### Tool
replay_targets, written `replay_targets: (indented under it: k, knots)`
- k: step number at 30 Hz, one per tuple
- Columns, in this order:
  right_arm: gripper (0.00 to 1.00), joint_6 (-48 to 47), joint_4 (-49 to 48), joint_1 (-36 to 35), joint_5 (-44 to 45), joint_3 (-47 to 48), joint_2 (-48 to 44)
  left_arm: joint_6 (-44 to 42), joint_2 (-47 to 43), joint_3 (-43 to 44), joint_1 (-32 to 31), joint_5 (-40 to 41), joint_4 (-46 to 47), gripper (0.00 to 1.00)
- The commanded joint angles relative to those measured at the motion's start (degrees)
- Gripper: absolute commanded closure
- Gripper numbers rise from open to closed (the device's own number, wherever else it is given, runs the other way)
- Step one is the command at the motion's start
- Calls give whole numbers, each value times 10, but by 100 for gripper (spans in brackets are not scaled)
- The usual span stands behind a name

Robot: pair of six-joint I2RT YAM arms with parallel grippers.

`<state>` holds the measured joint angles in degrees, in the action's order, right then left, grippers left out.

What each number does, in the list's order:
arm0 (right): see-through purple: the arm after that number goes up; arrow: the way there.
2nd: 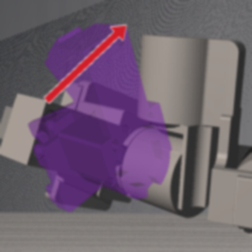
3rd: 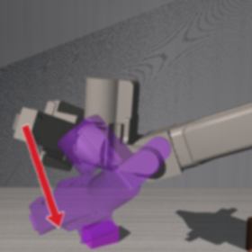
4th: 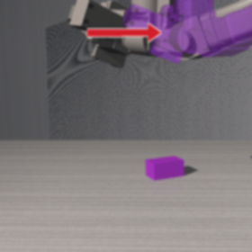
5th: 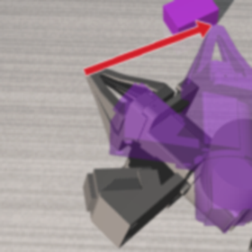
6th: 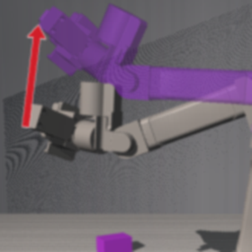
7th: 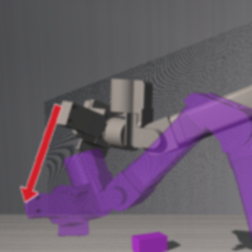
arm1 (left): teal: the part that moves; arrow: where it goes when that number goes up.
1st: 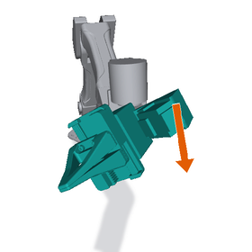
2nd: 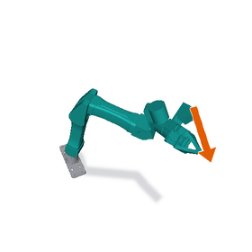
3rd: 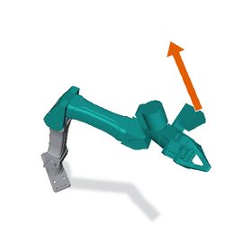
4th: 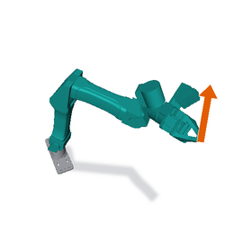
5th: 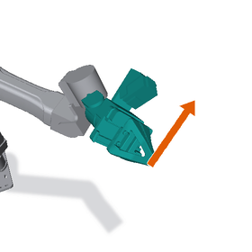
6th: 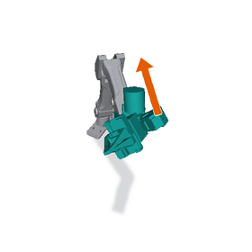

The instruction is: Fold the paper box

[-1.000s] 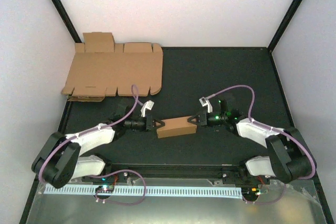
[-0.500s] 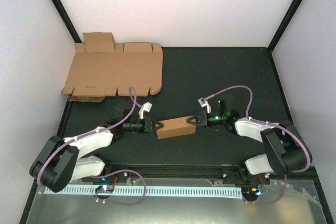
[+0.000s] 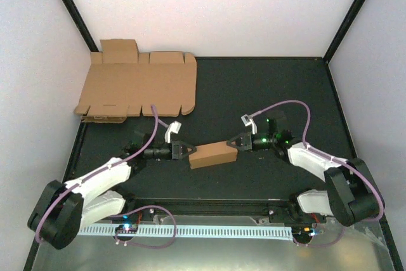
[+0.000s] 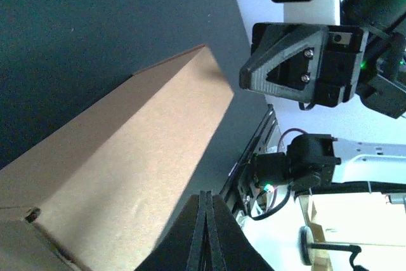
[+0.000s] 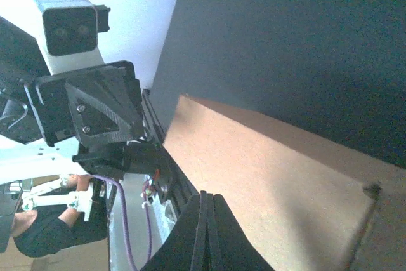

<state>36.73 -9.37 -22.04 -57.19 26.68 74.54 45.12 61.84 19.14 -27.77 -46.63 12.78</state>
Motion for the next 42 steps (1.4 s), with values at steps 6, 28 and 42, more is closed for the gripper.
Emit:
replay_targets:
  k: [6,28,42]
  knots:
    - [98,9,13,1,-15,42,-1,-5,19,-32,-2,16,5,98]
    - [98,-22,7,0,16,32,16,18,73,-44,-7,3,68,98]
    - [98,0,-79,-1,10,-13,114,-10,7,16,-10,4,-36,98]
